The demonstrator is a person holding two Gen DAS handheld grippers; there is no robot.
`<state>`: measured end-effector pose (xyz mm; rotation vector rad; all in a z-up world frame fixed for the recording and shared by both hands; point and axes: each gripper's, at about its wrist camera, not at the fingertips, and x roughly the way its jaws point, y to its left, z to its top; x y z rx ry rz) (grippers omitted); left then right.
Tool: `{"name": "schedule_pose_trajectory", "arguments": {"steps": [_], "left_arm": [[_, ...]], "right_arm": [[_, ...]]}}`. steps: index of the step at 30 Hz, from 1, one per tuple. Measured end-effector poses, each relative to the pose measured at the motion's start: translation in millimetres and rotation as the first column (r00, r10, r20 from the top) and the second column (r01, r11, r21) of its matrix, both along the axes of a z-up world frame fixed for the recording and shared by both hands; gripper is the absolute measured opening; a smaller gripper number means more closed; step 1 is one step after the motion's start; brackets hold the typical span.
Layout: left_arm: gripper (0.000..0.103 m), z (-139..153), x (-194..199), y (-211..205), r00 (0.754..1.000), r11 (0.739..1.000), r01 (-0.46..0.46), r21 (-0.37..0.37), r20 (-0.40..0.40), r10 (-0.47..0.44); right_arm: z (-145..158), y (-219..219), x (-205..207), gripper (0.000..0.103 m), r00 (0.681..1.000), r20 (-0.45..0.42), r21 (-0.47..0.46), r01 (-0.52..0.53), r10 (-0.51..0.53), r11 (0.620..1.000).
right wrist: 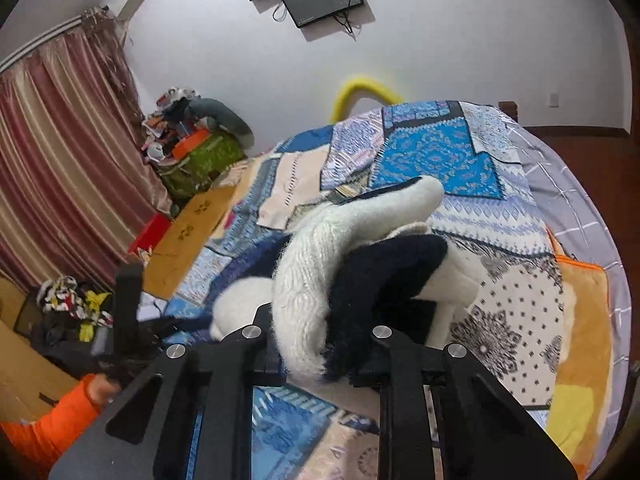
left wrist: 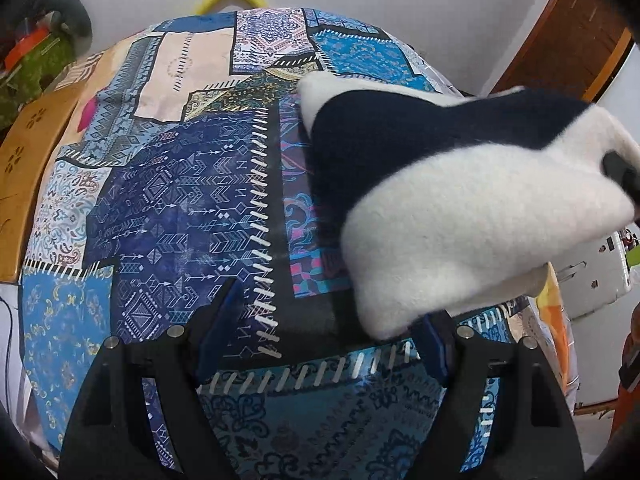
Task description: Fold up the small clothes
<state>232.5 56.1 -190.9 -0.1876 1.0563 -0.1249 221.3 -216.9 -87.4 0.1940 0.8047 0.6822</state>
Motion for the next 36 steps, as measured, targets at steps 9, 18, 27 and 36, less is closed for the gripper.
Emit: {"name": "schedule_pose_trajectory", "arguments": {"steps": [9, 18, 27, 36], "left_arm": [[0.080, 0, -12, 0, 1.000, 1.000, 0.014, 0.022, -0.014, -0.013], [0.080, 19, -28, 6, 0.999, 0.994, 0.031, 0.104, 0.011, -0.032], [0.080, 57, -33, 11, 0.994, 0.989, -0.003, 0.147, 0.109, -0.013], [0.090, 88, -12, -6, 0.979, 0.985, 0.005, 0.171, 0.202, -0.040]], "right_arm": [[-50, -23, -4, 0.019, 0.990, -0.127, -0.011, 0.052, -0.053, 0.999], [-54, -39, -22, 0.031, 0.987, -0.146, -0.025, 0.064, -0.067, 0.998], [-28, -44, -29, 0.053, 0.995, -0.029, -0.123, 0.093, -0.097, 0.988], [-11, -50, -10, 0.084, 0.988, 0.002, -0.077, 0.155, -0.156, 0.985]]}}
